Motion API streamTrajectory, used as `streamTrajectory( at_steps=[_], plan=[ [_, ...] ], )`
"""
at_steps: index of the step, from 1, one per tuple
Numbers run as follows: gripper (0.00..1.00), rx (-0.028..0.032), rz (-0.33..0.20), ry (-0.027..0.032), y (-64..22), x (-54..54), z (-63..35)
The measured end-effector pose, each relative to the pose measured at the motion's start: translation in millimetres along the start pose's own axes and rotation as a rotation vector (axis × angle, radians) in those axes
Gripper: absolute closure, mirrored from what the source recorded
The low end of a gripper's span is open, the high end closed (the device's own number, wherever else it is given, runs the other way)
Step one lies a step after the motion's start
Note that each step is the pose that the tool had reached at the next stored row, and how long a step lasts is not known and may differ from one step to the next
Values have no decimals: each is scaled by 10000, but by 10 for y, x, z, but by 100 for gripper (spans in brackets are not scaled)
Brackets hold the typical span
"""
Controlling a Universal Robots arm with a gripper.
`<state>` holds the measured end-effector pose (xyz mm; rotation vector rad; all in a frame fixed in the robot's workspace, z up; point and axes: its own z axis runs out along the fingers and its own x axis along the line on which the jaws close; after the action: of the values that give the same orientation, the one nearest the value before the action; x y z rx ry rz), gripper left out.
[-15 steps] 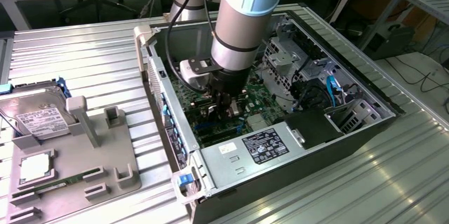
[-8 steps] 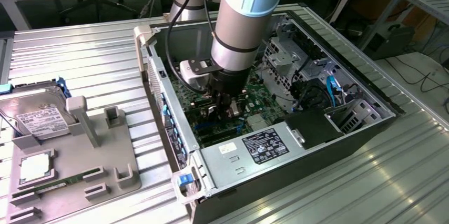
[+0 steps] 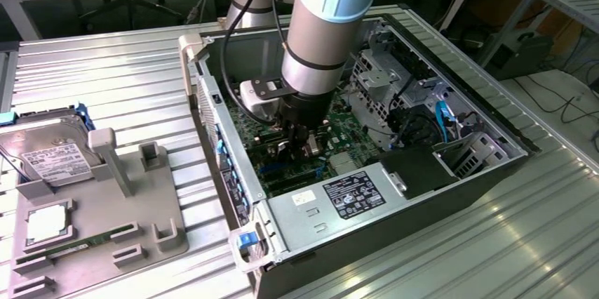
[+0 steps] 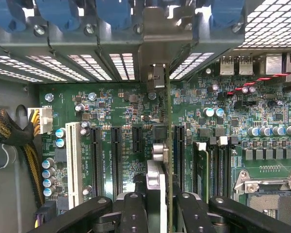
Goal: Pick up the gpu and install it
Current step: 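Insert the gpu into the slot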
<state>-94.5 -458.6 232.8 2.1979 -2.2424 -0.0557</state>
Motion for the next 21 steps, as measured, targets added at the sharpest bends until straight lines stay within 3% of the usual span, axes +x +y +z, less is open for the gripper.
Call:
streamTrajectory(
  at_steps=[8,14,21],
  plan=[
    [72,0,1,-1,6,0,3],
    [72,-99,3,3,19,1,7],
    [72,-101,1,5,17,1,21]
  ],
)
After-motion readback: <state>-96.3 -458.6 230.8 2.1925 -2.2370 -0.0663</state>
